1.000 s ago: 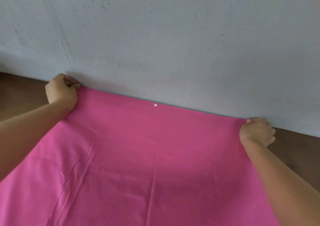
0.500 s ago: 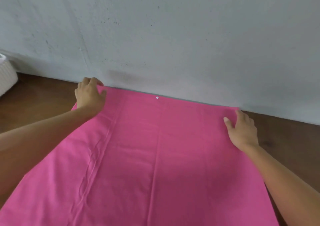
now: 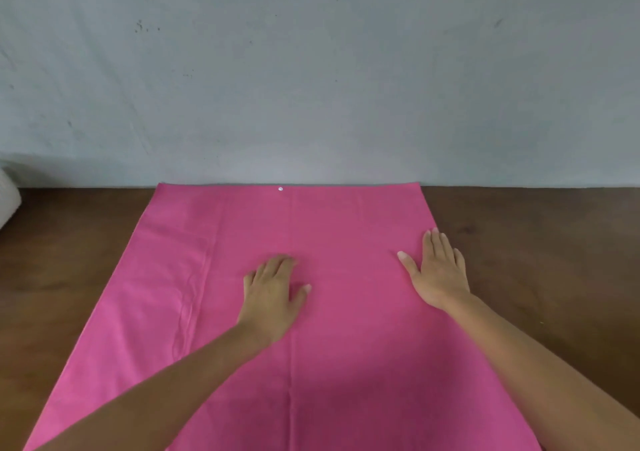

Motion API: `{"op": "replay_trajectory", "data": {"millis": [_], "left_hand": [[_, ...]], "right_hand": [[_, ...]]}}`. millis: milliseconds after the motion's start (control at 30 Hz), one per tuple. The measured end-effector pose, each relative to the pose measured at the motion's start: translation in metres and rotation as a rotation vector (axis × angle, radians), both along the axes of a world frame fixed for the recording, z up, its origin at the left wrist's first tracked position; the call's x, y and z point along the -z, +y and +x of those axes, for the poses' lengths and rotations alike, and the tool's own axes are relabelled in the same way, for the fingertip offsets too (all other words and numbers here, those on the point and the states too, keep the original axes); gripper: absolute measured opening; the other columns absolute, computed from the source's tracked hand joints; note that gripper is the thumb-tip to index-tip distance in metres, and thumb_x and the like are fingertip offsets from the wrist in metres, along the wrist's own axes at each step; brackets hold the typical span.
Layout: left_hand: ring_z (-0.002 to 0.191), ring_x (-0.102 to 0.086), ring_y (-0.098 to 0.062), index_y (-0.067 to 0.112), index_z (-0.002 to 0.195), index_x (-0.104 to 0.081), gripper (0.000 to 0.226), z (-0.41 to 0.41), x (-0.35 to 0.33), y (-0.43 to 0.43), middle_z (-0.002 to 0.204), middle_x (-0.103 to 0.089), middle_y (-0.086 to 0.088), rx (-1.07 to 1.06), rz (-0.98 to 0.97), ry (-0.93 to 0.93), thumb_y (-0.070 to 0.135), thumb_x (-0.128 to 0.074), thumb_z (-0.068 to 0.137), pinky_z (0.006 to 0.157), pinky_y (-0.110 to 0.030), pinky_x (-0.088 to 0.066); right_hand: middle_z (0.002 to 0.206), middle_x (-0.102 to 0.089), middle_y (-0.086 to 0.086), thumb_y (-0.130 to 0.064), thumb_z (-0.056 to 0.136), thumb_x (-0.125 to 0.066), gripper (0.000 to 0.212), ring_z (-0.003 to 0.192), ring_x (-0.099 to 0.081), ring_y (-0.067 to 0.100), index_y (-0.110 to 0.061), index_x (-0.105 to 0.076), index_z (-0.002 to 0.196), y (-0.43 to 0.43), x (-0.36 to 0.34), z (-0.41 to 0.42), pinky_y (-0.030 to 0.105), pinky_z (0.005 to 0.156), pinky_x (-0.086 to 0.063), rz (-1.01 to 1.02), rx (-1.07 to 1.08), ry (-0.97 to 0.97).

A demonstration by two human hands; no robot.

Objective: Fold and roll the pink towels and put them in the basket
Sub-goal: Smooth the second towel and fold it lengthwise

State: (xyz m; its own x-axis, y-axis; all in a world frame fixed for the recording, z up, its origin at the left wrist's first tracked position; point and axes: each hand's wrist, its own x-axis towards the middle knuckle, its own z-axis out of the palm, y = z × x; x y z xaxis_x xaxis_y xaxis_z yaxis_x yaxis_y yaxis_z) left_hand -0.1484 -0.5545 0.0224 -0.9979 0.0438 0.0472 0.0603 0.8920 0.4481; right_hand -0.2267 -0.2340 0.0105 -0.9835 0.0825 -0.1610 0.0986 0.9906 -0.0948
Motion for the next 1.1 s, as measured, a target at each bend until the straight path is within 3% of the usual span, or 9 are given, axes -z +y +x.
{"op": "replay_trajectory", "data": {"millis": [133,233,533,833,1100], "left_hand": [[0.156,-0.005,-0.02,0.027,0.161,-0.021,0.073,0.014,0.016,0.013,0.169,-0.01,0.003,0.106,-0.179,-0.038,0.067,-0.024,0.099,0.126,-0.044,-0.011],[0.156,-0.008,-0.022,0.027,0.161,-0.021,0.076,0.018,0.021,0.013,0.169,-0.012,0.001,0.097,-0.217,0.016,0.068,-0.009,0.097,0.126,-0.045,-0.013],[0.153,-0.019,-0.026,0.024,0.157,-0.034,0.068,0.019,0.018,0.012,0.165,-0.026,-0.003,0.105,-0.218,0.055,0.062,-0.028,0.101,0.124,-0.048,-0.02],[0.152,-0.019,-0.03,0.02,0.155,-0.037,0.067,0.016,0.022,0.01,0.164,-0.028,-0.008,0.127,-0.2,0.042,0.059,-0.032,0.101,0.122,-0.052,-0.02],[0.15,-0.021,-0.034,0.018,0.154,-0.038,0.065,0.016,0.022,0.008,0.163,-0.029,-0.013,0.151,-0.187,0.035,0.056,-0.035,0.1,0.118,-0.055,-0.021]], "right_hand": [[0.168,0.018,0.001,-0.074,0.092,0.0,0.092,0.154,0.017,0.016,-0.014,0.012,0.16,0.006,-0.004,0.034,0.041,0.126,0.003,-0.006,-0.005,-0.026],[0.167,0.02,-0.001,-0.076,0.088,0.004,0.094,0.154,0.017,0.017,-0.016,0.015,0.159,0.011,-0.005,0.062,0.042,0.127,0.003,0.002,0.004,-0.04],[0.166,0.022,-0.009,-0.085,0.067,0.03,0.113,0.155,0.013,0.02,-0.022,0.016,0.159,0.022,-0.006,0.155,0.043,0.126,0.001,0.033,0.062,-0.067],[0.164,0.027,-0.015,-0.081,0.077,0.025,0.097,0.154,0.018,0.016,-0.027,0.022,0.157,0.021,-0.011,0.263,0.038,0.125,0.002,0.081,0.132,-0.089],[0.164,0.025,-0.017,-0.074,0.083,0.029,0.083,0.154,0.018,0.018,-0.031,0.028,0.154,0.024,-0.014,0.356,0.043,0.126,-0.009,0.14,0.171,-0.132]]}}
